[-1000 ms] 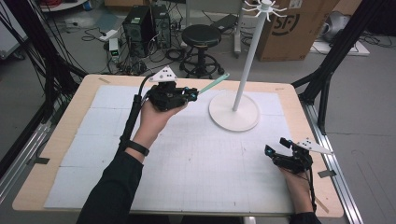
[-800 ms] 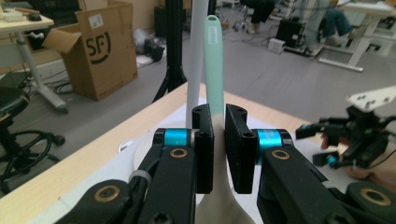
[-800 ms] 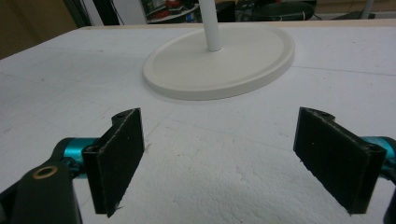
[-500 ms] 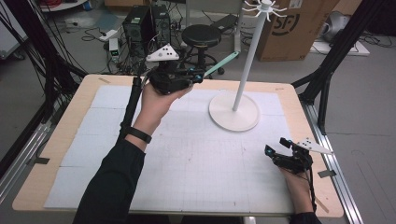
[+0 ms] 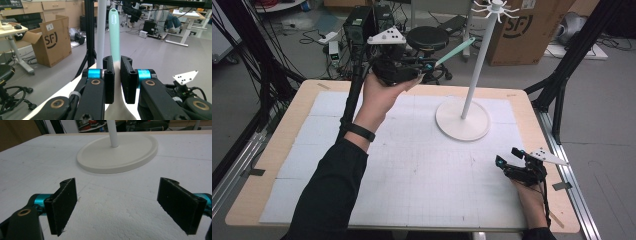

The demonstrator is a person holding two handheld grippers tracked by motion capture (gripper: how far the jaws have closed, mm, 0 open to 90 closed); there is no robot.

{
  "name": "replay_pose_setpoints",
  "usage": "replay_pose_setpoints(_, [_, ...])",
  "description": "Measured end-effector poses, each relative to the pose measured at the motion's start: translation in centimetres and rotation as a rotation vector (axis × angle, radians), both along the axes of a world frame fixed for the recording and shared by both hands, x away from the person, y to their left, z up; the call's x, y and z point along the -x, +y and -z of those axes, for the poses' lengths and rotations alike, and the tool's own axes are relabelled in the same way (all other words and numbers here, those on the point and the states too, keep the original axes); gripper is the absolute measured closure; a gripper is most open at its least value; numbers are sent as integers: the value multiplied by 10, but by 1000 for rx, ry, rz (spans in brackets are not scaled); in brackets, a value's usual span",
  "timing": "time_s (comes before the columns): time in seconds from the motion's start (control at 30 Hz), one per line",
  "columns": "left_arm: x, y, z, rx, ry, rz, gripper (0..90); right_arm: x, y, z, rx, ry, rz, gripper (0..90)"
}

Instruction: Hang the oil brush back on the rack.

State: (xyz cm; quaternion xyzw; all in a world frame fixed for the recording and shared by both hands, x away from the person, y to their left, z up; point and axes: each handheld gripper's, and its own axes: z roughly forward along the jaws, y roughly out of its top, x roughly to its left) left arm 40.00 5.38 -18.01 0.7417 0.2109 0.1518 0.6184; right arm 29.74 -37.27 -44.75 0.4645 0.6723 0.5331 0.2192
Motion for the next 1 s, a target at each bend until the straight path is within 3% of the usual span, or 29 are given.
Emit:
replay_pose_setpoints(0.1, [0,-1,-8,20,-5,3,824,0,0,0,2,-1,0,158])
replay_pose_setpoints(0.37, [0,-8,-20,24,-21,7,824,0,0,0,3,-1,0,157])
replay_pose_setpoints(0.6, [-4,-11,-24,61,-15,13,824,0,0,0,0,0,-1,157])
replay_pose_setpoints(1.0, [-1,-13,-30,61,-27,33,823,0,0,0,-1,0,-2,158])
